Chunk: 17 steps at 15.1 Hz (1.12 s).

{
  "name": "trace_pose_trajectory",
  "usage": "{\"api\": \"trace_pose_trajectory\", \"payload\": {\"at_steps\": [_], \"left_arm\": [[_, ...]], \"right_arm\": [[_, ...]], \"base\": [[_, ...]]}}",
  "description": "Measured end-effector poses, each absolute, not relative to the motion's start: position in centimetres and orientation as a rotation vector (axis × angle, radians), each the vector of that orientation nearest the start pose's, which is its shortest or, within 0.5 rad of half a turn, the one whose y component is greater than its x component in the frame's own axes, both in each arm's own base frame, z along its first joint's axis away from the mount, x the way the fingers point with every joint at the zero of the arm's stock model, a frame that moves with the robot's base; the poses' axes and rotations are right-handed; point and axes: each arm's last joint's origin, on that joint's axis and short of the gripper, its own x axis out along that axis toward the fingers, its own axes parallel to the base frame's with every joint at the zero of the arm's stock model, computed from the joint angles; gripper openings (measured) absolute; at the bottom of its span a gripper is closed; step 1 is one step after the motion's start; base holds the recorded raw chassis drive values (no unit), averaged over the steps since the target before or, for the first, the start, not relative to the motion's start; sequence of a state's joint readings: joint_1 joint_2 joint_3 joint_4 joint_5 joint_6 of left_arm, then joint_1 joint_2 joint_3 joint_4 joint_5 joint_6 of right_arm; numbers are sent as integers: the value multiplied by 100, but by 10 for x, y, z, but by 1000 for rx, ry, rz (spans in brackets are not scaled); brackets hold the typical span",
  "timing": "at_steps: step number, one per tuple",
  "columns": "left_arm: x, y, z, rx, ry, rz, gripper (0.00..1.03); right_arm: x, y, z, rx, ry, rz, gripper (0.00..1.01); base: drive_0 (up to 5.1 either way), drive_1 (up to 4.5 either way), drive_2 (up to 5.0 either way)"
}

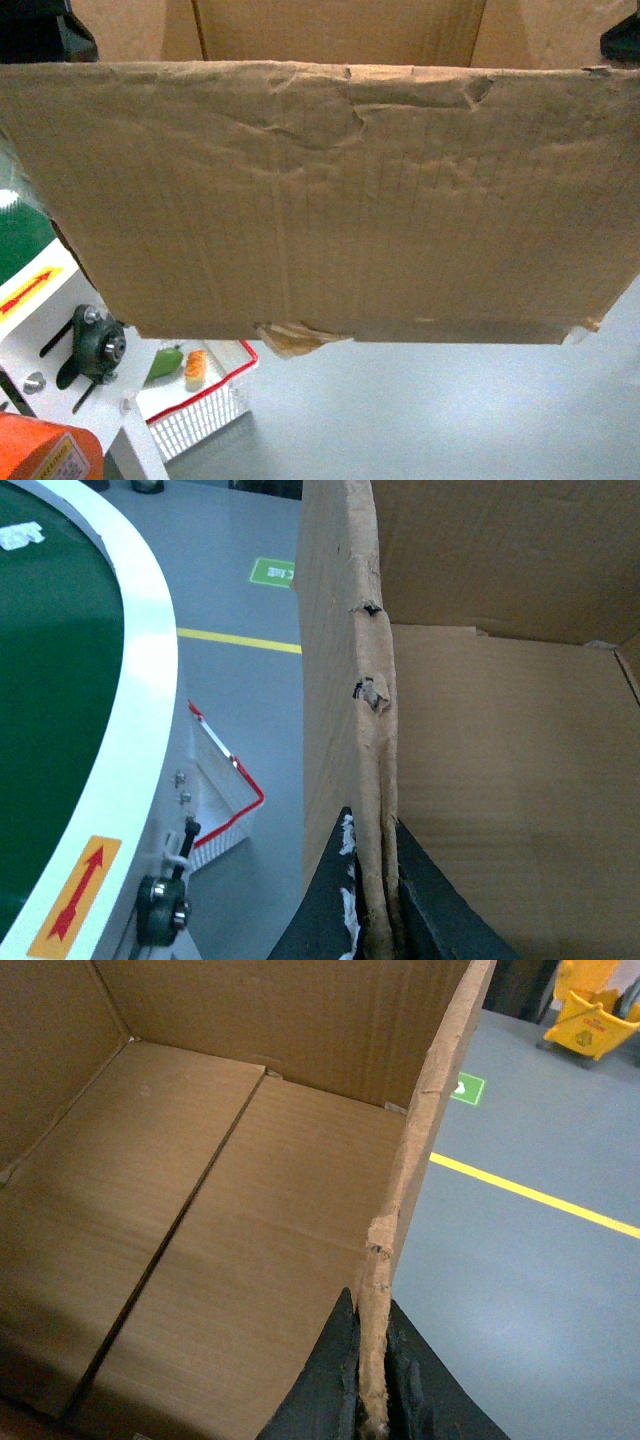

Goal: Sort boxes to right shelf from conveyor

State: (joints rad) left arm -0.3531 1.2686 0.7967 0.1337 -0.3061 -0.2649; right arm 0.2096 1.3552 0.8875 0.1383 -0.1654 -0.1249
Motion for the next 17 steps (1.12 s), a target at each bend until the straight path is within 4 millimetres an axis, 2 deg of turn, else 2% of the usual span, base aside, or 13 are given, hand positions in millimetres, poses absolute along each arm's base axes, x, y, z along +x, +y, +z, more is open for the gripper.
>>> {"api": "trace_pose_trajectory", "payload": {"at_steps": [4, 9, 17], "left_arm": [[262, -87, 268, -152, 317, -5, 2], [262, -86, 268, -153, 316, -2, 2], [262, -87, 268, -153, 315, -4, 2]], "right_arm": [[292, 67, 274, -130, 307, 392, 3], [292, 69, 273, -130, 307, 397, 3], [292, 69, 274, -130, 303, 398, 3]], "base": [[-137, -174, -100], [283, -572, -99], [-125, -125, -125]]}}
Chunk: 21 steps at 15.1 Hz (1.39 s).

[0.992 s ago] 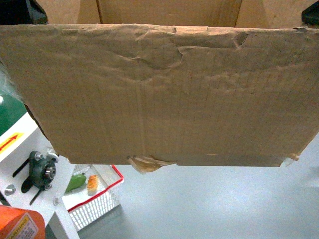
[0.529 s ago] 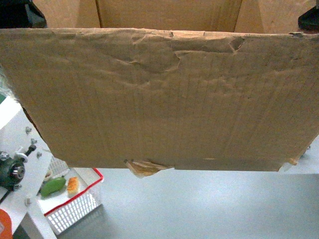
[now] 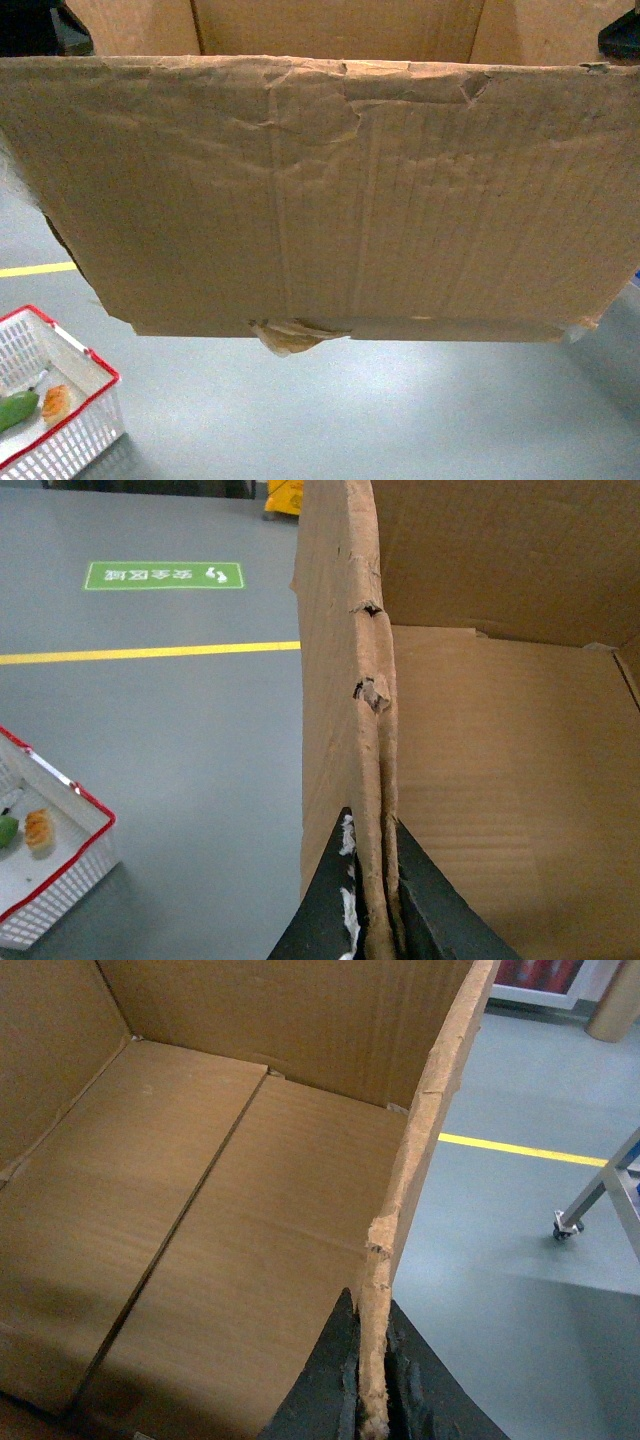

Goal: Sort boxes to right shelf from conveyor

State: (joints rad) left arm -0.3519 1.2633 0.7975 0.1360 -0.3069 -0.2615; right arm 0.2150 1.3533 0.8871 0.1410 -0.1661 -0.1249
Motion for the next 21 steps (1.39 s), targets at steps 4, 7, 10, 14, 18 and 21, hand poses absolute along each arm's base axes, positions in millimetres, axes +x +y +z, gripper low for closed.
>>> {"api": "trace_pose_trajectory", "payload": {"at_steps": [4, 7, 10, 14, 18, 21], "left_arm": [[262, -87, 268, -153, 315, -4, 2], [263, -86, 268, -153, 316, 3, 2], [262, -86, 268, -153, 316, -1, 2], [262, -87, 268, -153, 313, -4, 2], [263, -88, 267, -151, 319, -9, 2], [263, -88, 267, -153, 318, -6, 2]], "right_arm": [[292, 69, 274, -130, 303, 398, 3], [292, 69, 274, -130, 301, 399, 3], [292, 69, 274, -130, 303, 398, 3], [292, 69, 274, -130, 304, 397, 3], [293, 66, 273, -129, 313, 386, 3], [293, 67, 273, -129, 305, 394, 3]], "base": [[-125, -125, -125], [4, -130, -284], [262, -169, -600], [302, -139, -561], [-5, -101, -221], [-110, -110, -110]]}}
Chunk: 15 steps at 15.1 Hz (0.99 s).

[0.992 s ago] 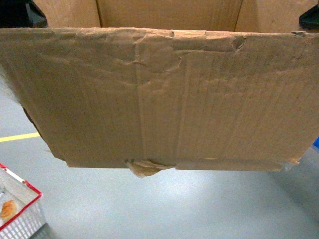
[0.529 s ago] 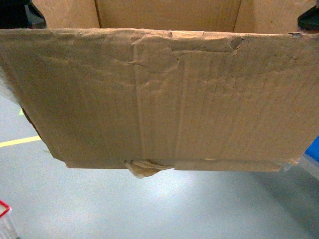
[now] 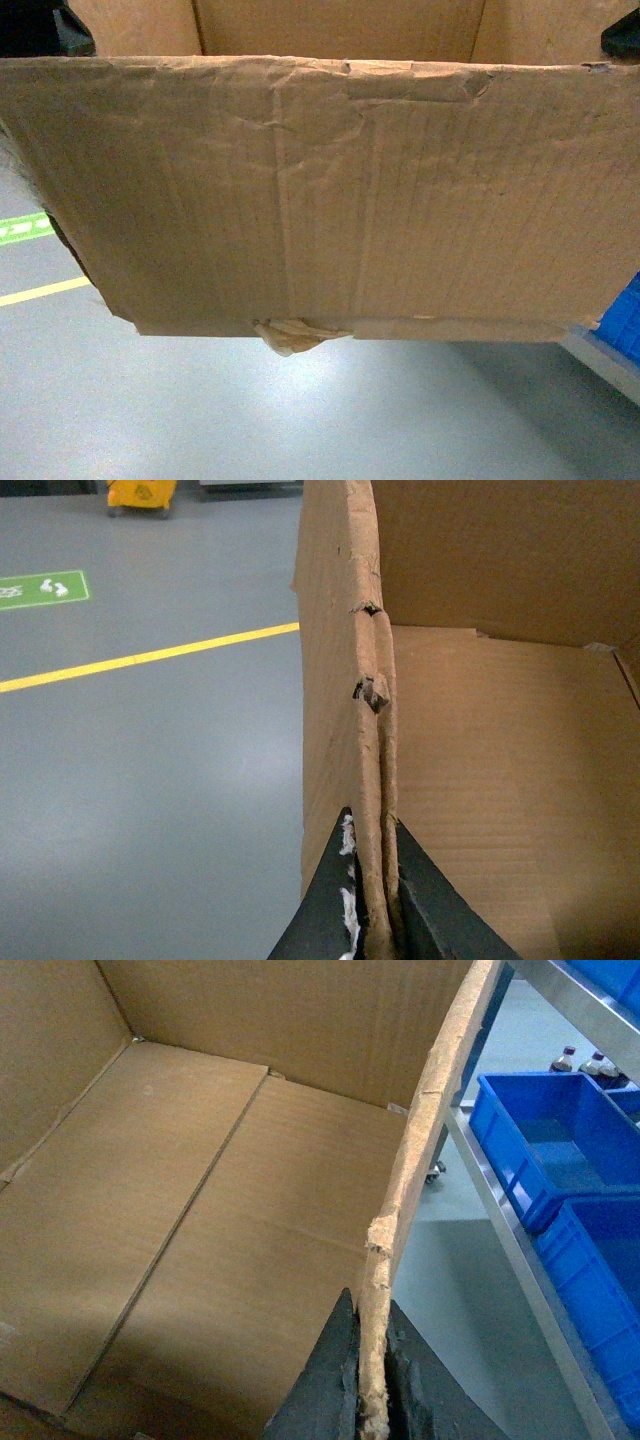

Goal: Sort boxes to right shelf from conveyor

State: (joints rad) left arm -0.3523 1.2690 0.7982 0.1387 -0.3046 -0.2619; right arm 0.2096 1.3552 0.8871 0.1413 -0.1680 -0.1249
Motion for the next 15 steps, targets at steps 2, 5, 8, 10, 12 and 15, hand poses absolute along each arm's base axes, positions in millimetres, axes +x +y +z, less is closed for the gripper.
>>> {"api": "trace_pose_trajectory", "payload": {"at_steps": [2, 5, 8, 10, 12, 15], "left_arm": [[263, -87, 267, -152, 317, -4, 2], [263, -88, 267, -152, 318, -4, 2], [263, -88, 267, -152, 318, -4, 2], [263, -88, 267, -152, 318, -4, 2], [263, -87, 267, -152, 318, -4, 2], [263, -87, 267, -151, 318, -4, 2]], "right_arm": [[293, 67, 274, -129, 304, 395, 3], [293, 67, 273, -129, 307, 394, 3], [293, 67, 273, -129, 306, 394, 3], [293, 67, 273, -129, 306, 394, 3], [293, 68, 273, -129, 305, 395, 3], [293, 68, 273, -130, 308, 396, 3]], "base": [[-121, -121, -121], [-112, -112, -112], [-131, -131, -131], [-136, -90, -182], [333, -142, -530], [310, -136, -553]]}}
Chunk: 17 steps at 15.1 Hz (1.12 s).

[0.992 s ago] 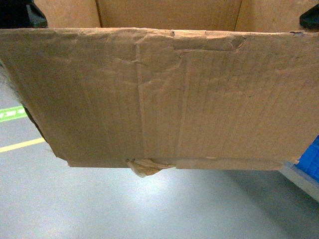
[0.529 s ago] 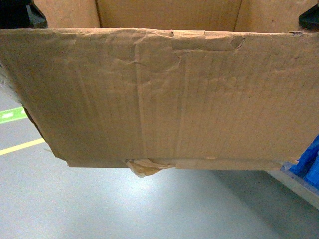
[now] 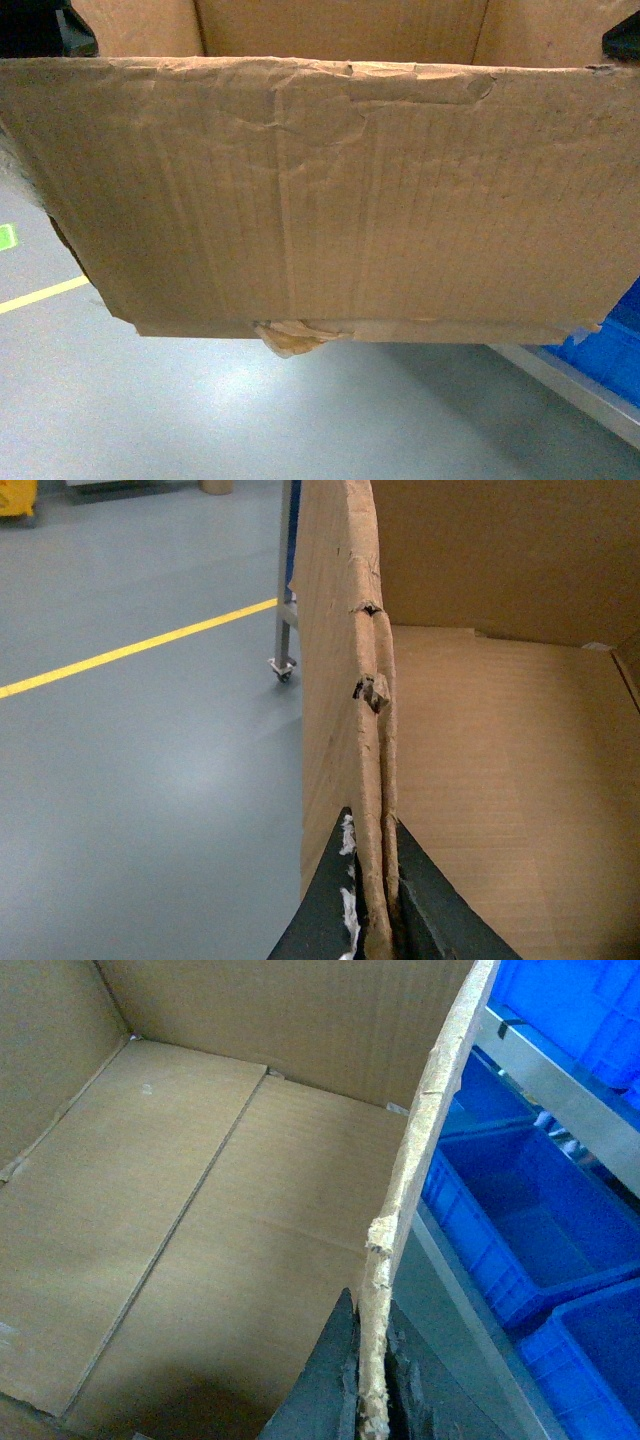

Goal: Sort boxes to right shelf from conveyor

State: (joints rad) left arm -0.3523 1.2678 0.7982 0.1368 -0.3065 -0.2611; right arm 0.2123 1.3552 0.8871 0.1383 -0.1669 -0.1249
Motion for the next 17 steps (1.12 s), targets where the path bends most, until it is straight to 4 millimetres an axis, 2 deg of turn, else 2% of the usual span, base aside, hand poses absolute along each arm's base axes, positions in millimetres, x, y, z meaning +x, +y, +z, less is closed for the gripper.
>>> {"api": "trace_pose_trajectory", "payload": {"at_steps": [1, 17], "left_arm": [[263, -87, 267, -152, 317, -3, 2], [263, -87, 267, -152, 318, -4, 2]], "right_arm": [[293, 68, 274, -130, 304, 395, 3], [293, 67, 274, -129, 305, 395, 3]], "base": [[294, -151, -569], [-119, -119, -119]]}}
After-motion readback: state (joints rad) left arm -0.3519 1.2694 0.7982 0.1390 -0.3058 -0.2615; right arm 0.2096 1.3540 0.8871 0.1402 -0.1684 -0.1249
